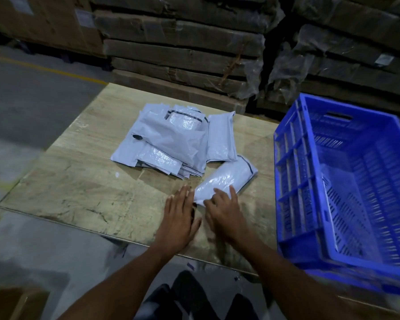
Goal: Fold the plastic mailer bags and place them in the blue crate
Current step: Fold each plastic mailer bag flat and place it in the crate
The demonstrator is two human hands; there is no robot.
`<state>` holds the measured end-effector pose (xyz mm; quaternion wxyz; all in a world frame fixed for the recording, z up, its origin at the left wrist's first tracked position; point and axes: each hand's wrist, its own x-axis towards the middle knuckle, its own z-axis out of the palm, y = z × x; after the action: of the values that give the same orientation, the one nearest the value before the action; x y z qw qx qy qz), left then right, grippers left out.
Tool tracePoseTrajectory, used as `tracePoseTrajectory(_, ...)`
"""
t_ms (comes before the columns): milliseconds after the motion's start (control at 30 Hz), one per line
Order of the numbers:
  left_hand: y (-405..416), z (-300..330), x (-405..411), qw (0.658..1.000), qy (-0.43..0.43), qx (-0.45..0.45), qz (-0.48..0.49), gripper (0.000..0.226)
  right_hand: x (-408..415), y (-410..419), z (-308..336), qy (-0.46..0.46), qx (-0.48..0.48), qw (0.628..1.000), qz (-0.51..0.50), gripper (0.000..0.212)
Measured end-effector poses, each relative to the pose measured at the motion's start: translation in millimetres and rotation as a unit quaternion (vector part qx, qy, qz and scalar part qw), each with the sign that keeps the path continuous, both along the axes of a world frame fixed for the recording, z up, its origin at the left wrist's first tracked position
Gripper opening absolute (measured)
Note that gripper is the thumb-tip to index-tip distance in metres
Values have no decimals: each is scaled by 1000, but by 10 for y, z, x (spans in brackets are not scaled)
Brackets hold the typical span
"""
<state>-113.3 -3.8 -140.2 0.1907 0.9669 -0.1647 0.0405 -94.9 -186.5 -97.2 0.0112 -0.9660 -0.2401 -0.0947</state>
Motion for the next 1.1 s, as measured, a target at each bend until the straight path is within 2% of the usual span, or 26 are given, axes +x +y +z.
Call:
tracePoseTrajectory(100,78,15,13,1000,5,-20,-14,84,-303,205,8,14,12,1000,17,12)
tracePoseTrajectory(167,127,22,12,999,13,22,-32,92,-412,287,40,8,40,999,21,24)
tracePoseTrajectory(233,193,-15,6,998,7,25,-51,92,-413,279,83,0,85,996,20,31)
tracePoseTrajectory(333,342,-35,27,996,6,37,-83,103,-246,94,168,36,79,996,-18,40)
tracePoseTrajectory(400,496,-37,52,991,6,49,-123,98,-131,-93,207,79,36,995,-41,51)
tracePoseTrajectory(500,737,55,90,982,22,76,-171,78,-147,-286,182,197,-9,979,-53,82)
tracePoseTrajectory(567,860,139,122,977,36,107,-183,88,-279,-264,108,226,4,972,-70,93)
tracePoseTrajectory(667,963,298,154,968,43,175,-176,115,-572,-10,98,209,62,970,-107,85)
tracePoseTrajectory(733,939,432,143,972,40,191,-128,119,-714,135,141,216,97,963,-126,82)
tracePoseTrajectory(767,893,492,134,977,23,183,-106,112,-740,163,175,216,115,959,-141,79)
tracePoseTrajectory(867,783,556,230,988,-76,117,-66,61,-661,81,209,173,124,963,-167,67)
tracePoseTrajectory(900,781,572,282,989,-93,97,-64,56,-637,23,185,165,106,968,-160,64)
tracePoseTrajectory(1000,884,573,395,984,-99,101,-111,50,-621,-88,59,160,53,978,-124,56)
tracePoseTrajectory(1100,868,577,364,979,-50,126,-149,64,-652,-73,-11,157,39,979,-121,53)
